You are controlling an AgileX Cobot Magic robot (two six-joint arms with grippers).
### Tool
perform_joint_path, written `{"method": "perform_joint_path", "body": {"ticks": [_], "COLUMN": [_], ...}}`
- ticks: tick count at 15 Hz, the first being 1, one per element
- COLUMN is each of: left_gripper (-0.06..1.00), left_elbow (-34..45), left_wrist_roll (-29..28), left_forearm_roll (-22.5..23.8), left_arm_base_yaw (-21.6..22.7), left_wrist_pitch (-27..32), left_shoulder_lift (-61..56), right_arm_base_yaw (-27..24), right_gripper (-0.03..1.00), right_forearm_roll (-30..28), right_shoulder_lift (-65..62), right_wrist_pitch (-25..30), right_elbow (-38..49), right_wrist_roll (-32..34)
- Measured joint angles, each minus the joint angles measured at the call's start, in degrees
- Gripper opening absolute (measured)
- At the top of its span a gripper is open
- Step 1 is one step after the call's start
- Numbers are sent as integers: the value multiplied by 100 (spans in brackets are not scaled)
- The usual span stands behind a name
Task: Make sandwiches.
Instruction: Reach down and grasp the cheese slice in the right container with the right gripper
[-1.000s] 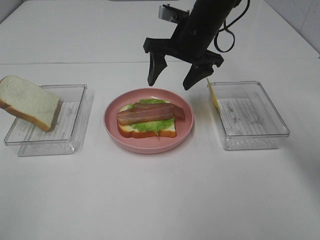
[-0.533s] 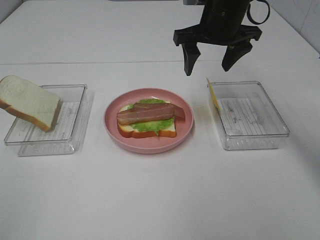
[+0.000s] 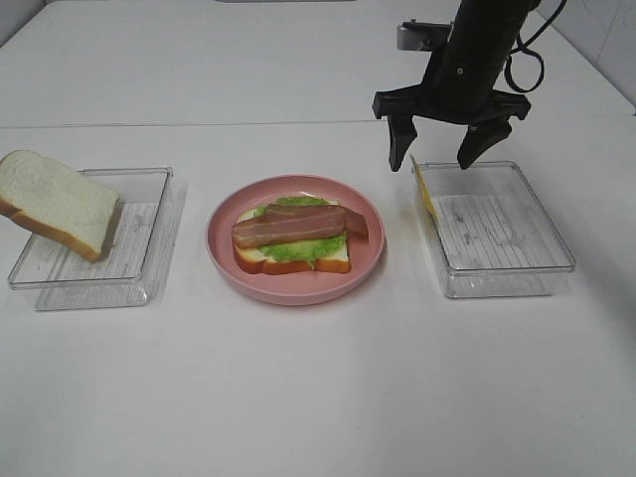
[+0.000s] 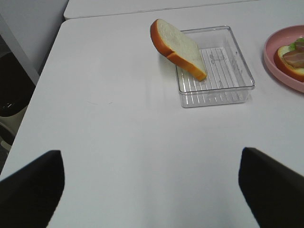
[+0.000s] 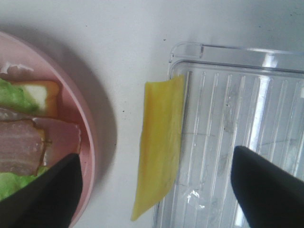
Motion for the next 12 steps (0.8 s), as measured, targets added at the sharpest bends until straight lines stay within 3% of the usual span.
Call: {"method": "perform_joint_path", "body": {"ticks": [5, 10, 12], "left_gripper": [91, 91, 91], "left_elbow": [0, 0, 0], "left_wrist_roll": [0, 0, 0], "left_forearm_roll": [0, 0, 0], "left_arm_base_yaw": [0, 0, 0], "left_wrist_pitch": [0, 0, 0], "left_shoulder_lift": [0, 0, 0], "right_arm_base_yaw": [0, 0, 0], "right_gripper": [80, 52, 32], "right_forearm_roll": [0, 0, 0], "right_shoulder_lift": [338, 367, 367], "right_wrist_pitch": [-97, -97, -97], "right_elbow": [0, 0, 0], "right_wrist_roll": [0, 0, 0]}}
